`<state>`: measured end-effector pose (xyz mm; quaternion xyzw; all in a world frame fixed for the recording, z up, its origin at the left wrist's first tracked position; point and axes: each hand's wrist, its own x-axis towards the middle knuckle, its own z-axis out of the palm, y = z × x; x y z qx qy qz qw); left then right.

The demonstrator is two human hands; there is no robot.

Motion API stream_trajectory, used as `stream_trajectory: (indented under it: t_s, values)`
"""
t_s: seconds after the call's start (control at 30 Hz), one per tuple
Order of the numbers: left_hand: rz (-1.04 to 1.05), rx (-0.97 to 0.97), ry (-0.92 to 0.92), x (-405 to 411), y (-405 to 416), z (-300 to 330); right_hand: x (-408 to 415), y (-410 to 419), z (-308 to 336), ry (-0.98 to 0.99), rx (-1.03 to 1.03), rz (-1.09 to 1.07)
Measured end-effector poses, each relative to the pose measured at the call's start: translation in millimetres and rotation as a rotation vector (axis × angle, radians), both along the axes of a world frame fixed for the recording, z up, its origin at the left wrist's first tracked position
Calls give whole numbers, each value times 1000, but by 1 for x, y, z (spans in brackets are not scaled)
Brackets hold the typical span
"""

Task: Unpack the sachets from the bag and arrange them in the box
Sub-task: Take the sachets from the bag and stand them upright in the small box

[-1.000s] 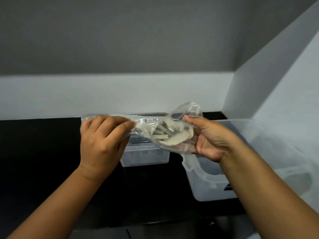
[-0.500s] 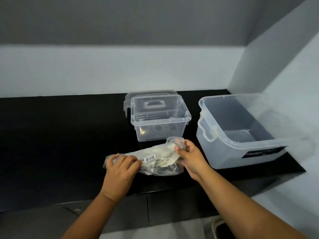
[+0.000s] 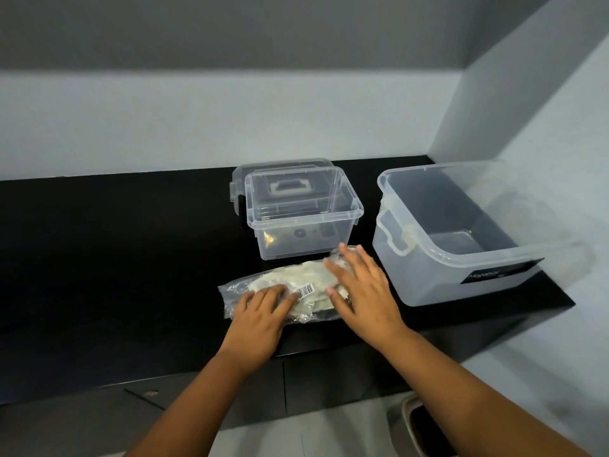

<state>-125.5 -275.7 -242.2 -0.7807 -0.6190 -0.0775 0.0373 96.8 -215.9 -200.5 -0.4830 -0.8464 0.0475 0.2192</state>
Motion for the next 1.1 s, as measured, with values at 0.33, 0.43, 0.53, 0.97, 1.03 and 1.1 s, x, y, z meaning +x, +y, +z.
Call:
stream_trajectory:
  t_s: [0.33, 0.43, 0.53, 0.97, 1.03, 1.1]
  values:
    - [-75, -31, -87, 2, 11, 24, 8, -3, 2, -180, -238, -117]
    - [-51, 27, -283, 25, 22, 52, 10, -8, 37, -91, -222, -128]
    - [-31, 12, -557, 60, 41, 84, 22, -17, 78, 64, -173, -92]
    - [293, -289, -1379, 193, 123, 153, 219, 44, 107, 70, 119, -672]
    - [327, -274, -1374, 199, 136, 150, 228, 58, 96, 76, 148, -603]
    - [369, -248, -1350, 201, 149, 149, 230, 73, 88, 91, 169, -541]
